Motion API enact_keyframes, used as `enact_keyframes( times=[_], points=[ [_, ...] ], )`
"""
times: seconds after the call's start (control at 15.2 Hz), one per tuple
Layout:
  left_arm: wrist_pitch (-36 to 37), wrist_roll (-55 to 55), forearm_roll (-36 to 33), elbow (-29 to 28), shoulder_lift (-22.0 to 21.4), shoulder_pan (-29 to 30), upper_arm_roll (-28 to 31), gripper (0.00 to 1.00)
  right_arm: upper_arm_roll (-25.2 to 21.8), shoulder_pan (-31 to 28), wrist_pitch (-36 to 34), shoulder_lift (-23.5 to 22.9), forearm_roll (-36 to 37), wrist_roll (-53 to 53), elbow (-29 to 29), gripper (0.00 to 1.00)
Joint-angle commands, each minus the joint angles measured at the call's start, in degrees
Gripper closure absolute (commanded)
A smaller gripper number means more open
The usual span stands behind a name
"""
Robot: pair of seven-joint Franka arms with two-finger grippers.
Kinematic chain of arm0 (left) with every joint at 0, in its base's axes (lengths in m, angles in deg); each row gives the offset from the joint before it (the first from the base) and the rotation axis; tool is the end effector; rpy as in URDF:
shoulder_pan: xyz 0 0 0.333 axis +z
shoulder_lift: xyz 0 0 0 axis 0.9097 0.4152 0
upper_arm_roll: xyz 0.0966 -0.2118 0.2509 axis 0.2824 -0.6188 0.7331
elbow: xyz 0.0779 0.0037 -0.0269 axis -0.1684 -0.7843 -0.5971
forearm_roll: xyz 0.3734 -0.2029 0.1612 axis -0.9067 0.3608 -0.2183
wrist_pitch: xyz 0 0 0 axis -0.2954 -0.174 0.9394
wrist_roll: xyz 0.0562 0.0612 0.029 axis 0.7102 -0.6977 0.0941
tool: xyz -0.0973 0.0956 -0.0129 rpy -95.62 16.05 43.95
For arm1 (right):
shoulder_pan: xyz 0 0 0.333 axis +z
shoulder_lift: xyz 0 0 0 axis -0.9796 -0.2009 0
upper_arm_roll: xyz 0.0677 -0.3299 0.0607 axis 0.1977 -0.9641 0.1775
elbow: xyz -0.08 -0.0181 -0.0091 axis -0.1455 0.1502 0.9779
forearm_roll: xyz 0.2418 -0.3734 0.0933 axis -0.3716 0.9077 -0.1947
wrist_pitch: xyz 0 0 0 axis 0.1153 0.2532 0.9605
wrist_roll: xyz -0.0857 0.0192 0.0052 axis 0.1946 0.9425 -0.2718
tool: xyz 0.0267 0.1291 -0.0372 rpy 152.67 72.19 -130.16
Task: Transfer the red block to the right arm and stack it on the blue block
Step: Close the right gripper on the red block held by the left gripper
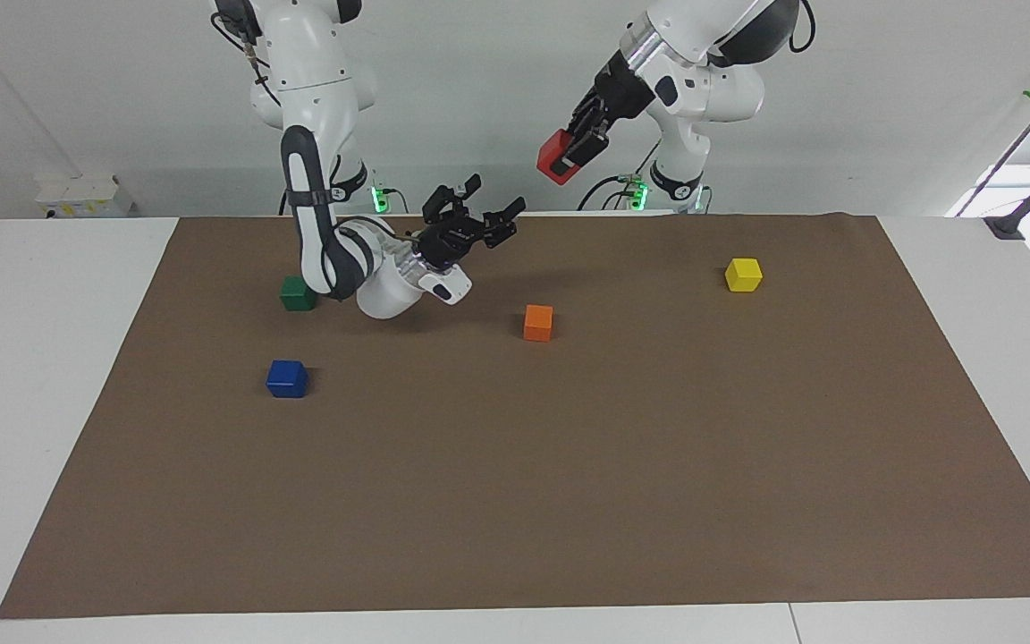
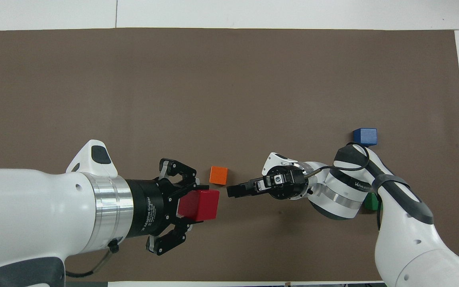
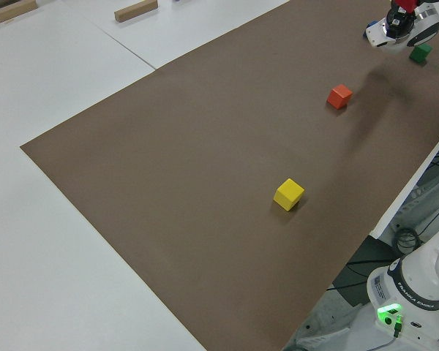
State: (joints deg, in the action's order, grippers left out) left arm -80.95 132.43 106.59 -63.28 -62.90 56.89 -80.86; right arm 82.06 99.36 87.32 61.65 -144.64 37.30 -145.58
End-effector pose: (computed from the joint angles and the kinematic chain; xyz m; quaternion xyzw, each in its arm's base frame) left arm 0.4268 -0.3326 0.6247 0.7553 0.5903 -0.1995 0.2030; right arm 0.4725 0.3026 0.3239 -0.3558 0.0191 0.1060 0.9283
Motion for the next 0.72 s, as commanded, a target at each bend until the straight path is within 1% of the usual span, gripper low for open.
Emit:
enact_keyframes(
  times=[0.0,0.13,0.2,0.33,0.39,0.53,0.66],
  points=[
    [-2.92,7.07,1.74,-4.15,-3.86,-1.17,0.74,1.0,0.08,-0.03,-0.53,-1.2,-1.24,-2.15,-0.13,0.0],
    [-6.16,10.25,1.74,-4.32,-3.77,-2.14,0.74,1.0,0.08,1.54,-1.66,-4.09,-1.33,-5.93,0.92,0.0],
    [-7.05,11.13,1.74,-4.32,-3.68,-2.32,0.74,1.0,0.08,2.07,-2.02,-4.54,-1.5,-6.9,1.18,0.0],
    [-9.59,16.64,2.27,-4.32,-3.51,-2.41,0.66,1.0,0.17,3.04,-1.85,-4.9,-1.68,-8.22,1.89,0.0],
    [-11.43,19.64,2.27,-4.84,-3.42,-2.84,0.05,1.0,0.17,4.0,-1.67,-4.9,-2.98,-8.4,2.06,0.0],
    [-13.29,20.46,2.27,-6.07,-3.51,-3.2,-0.49,1.0,0.35,6.37,-1.67,-4.81,-6.32,-8.14,2.41,0.0],
    [-13.29,20.55,2.27,-6.69,-3.59,-3.46,-0.49,1.0,1.4,6.91,-1.15,-4.81,-8.44,-7.79,3.38,0.0]
  ],
)
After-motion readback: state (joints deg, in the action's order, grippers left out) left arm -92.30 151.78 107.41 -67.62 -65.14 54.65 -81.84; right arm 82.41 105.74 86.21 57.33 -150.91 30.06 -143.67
